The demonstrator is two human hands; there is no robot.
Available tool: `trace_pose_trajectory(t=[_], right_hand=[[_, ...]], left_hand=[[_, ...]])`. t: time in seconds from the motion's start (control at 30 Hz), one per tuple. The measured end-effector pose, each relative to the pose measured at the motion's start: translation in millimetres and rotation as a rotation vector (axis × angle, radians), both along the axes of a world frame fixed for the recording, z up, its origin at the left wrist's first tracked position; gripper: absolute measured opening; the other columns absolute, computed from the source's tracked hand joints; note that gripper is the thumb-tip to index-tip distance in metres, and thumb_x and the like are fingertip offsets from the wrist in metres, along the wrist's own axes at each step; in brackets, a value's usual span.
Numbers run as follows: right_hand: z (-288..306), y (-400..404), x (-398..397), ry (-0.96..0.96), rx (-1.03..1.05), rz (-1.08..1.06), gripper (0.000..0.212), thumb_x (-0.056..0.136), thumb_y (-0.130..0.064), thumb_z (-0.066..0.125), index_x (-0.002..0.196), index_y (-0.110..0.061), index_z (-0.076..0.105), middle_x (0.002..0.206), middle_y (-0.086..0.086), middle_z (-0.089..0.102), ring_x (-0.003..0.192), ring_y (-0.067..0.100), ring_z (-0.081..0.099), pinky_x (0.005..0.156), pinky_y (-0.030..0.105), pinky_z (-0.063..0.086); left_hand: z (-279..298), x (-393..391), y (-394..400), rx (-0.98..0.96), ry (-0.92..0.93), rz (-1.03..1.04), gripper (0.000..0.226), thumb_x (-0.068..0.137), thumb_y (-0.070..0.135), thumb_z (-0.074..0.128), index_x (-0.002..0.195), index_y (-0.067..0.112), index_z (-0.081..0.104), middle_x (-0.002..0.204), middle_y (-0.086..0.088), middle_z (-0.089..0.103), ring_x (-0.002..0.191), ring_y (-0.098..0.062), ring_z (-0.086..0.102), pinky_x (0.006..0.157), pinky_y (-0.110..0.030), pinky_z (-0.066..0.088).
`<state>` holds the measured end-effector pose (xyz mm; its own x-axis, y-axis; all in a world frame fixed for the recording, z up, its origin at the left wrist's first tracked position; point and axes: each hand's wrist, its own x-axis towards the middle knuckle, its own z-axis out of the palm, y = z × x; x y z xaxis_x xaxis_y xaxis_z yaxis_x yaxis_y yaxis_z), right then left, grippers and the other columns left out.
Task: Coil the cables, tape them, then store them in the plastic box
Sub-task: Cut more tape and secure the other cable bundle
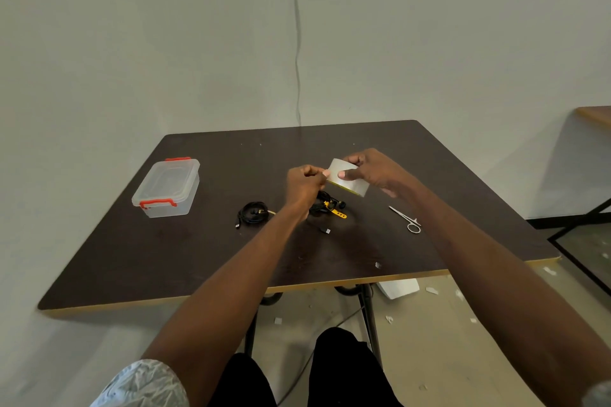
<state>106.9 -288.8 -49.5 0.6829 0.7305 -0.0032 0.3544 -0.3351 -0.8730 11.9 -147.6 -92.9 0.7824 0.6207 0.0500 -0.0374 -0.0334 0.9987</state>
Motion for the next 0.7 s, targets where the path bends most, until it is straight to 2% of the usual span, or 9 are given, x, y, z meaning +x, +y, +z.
trace_pose_trajectory(t=[0.1,0.17,0.23,0.3,0.37,0.47,0.6,0.7], right_hand=[[-2,0,0,0.003,0.003,-0.001,0.018,0.084,-0.019,0.074,0.101,-0.014,0.076,0.098,0.009,0.075,0.083,0.016,0.064,0.078,0.031,0.044],[-2,1,1,-0.005,-0.004,-0.004,0.020,0.084,-0.021,0.074,0.103,-0.014,0.076,0.099,0.009,0.075,0.083,0.016,0.064,0.079,0.031,0.044],[-3,1,2,-0.020,-0.014,-0.014,0.023,0.084,-0.022,0.074,0.106,-0.014,0.074,0.101,0.009,0.074,0.085,0.018,0.065,0.078,0.031,0.045],[-3,1,3,-0.034,-0.003,-0.045,0.027,0.083,-0.022,0.075,0.108,-0.014,0.068,0.103,0.007,0.073,0.090,0.021,0.066,0.077,0.032,0.048],[-3,0,3,-0.053,0.017,-0.072,0.026,0.082,-0.022,0.076,0.105,-0.015,0.064,0.103,0.005,0.072,0.089,0.021,0.066,0.075,0.032,0.049],[-6,-4,3,-0.080,0.049,-0.108,0.021,0.084,-0.019,0.075,0.103,-0.013,0.067,0.100,0.004,0.073,0.084,0.018,0.065,0.076,0.031,0.050],[-6,-8,6,-0.063,0.078,-0.114,0.020,0.085,-0.016,0.074,0.104,-0.011,0.072,0.099,0.006,0.075,0.081,0.015,0.066,0.074,0.028,0.050],[-7,-14,12,-0.036,0.091,-0.122,0.018,0.085,-0.016,0.073,0.103,-0.012,0.074,0.097,0.006,0.075,0.080,0.016,0.067,0.073,0.028,0.051]], left_hand=[[-2,3,0,0.104,0.018,0.061,0.013,0.089,0.009,0.065,0.076,0.011,0.066,0.074,-0.006,0.067,0.068,-0.017,0.057,0.066,-0.033,0.049],[-2,5,-1,0.187,0.059,0.071,0.015,0.090,0.013,0.062,0.076,0.014,0.064,0.079,-0.002,0.068,0.071,-0.017,0.059,0.067,-0.034,0.052],[-2,7,-2,0.189,0.082,0.067,0.015,0.092,0.014,0.059,0.077,0.013,0.062,0.083,-0.001,0.067,0.072,-0.017,0.059,0.067,-0.034,0.052],[-2,8,-3,0.159,0.102,0.056,0.017,0.093,0.013,0.057,0.077,0.014,0.061,0.085,-0.002,0.067,0.073,-0.017,0.060,0.070,-0.035,0.054],[-2,8,-6,0.108,0.117,0.041,0.018,0.094,0.011,0.054,0.077,0.013,0.061,0.082,-0.005,0.067,0.068,-0.016,0.060,0.066,-0.033,0.054],[-2,9,-13,-0.028,0.106,0.026,0.019,0.095,0.007,0.050,0.077,0.009,0.057,0.069,-0.008,0.063,0.056,-0.013,0.056,0.055,-0.024,0.050],[3,10,-16,-0.165,0.092,-0.012,0.021,0.094,-0.003,0.045,0.076,0.005,0.055,0.068,-0.014,0.061,0.055,-0.019,0.059,0.053,-0.024,0.054],[9,9,-10,-0.254,0.086,-0.100,0.016,0.096,0.000,0.043,0.086,0.001,0.055,0.071,-0.015,0.062,0.057,-0.022,0.064,0.059,-0.028,0.057]])
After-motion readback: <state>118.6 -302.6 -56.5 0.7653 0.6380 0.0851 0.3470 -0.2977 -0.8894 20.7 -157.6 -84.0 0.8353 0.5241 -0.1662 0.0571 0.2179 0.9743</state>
